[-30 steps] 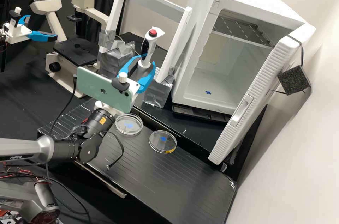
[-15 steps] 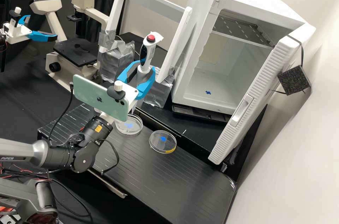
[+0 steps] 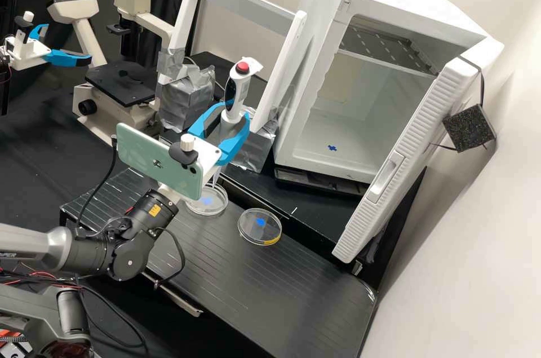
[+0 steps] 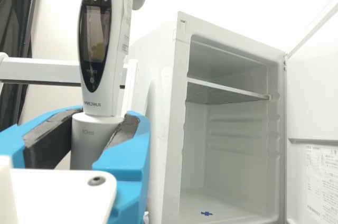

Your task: Use the pipette

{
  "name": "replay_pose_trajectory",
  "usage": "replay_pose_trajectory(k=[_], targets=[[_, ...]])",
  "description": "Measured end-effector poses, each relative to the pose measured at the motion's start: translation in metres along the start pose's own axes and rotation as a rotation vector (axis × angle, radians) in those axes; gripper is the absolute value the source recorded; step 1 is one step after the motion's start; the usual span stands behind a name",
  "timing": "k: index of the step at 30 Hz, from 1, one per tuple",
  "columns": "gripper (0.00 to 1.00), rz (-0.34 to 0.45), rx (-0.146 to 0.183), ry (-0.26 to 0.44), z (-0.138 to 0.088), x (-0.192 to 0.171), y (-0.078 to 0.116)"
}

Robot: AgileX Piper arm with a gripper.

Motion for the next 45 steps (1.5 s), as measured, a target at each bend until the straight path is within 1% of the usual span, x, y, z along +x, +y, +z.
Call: replay_pose_trajectory(k=[11, 14, 15, 16, 18, 20, 21, 25, 27, 28, 30, 32, 35, 36, 37, 40, 42, 45], targets=[[0.00, 0.006, -0.008, 0.012, -0.003, -0.001, 0.001], [0.00, 0.000, -0.003, 0.021, -0.005, -0.001, 0.000], [0.00, -0.008, 0.004, 0.030, -0.006, 0.000, -0.002], [0.00, -0.022, 0.010, 0.037, -0.007, 0.000, -0.004], [0.00, -0.059, 0.022, 0.075, -0.012, 0.010, -0.005], [0.00, -0.110, 0.032, 0.117, -0.021, 0.025, -0.006], [0.00, -0.157, 0.040, 0.149, -0.030, 0.037, -0.008], [0.00, -0.252, 0.040, 0.190, -0.052, 0.066, -0.012], [0.00, -0.295, 0.058, 0.208, -0.065, 0.083, -0.016], [0.00, -0.320, 0.067, 0.206, -0.070, 0.090, -0.019], [0.00, -0.365, 0.068, 0.199, -0.080, 0.112, -0.026], [0.00, -0.395, 0.068, 0.179, -0.086, 0.130, -0.033], [0.00, -0.427, 0.054, 0.114, -0.088, 0.160, -0.041], [0.00, -0.434, 0.048, 0.094, -0.088, 0.168, -0.043], [0.00, -0.440, 0.035, 0.078, -0.087, 0.176, -0.044], [0.00, -0.450, 0.009, -0.003, -0.083, 0.198, -0.048], [0.00, -0.450, -0.002, -0.046, -0.081, 0.210, -0.049], [0.00, -0.447, -0.014, -0.088, -0.078, 0.220, -0.049]])
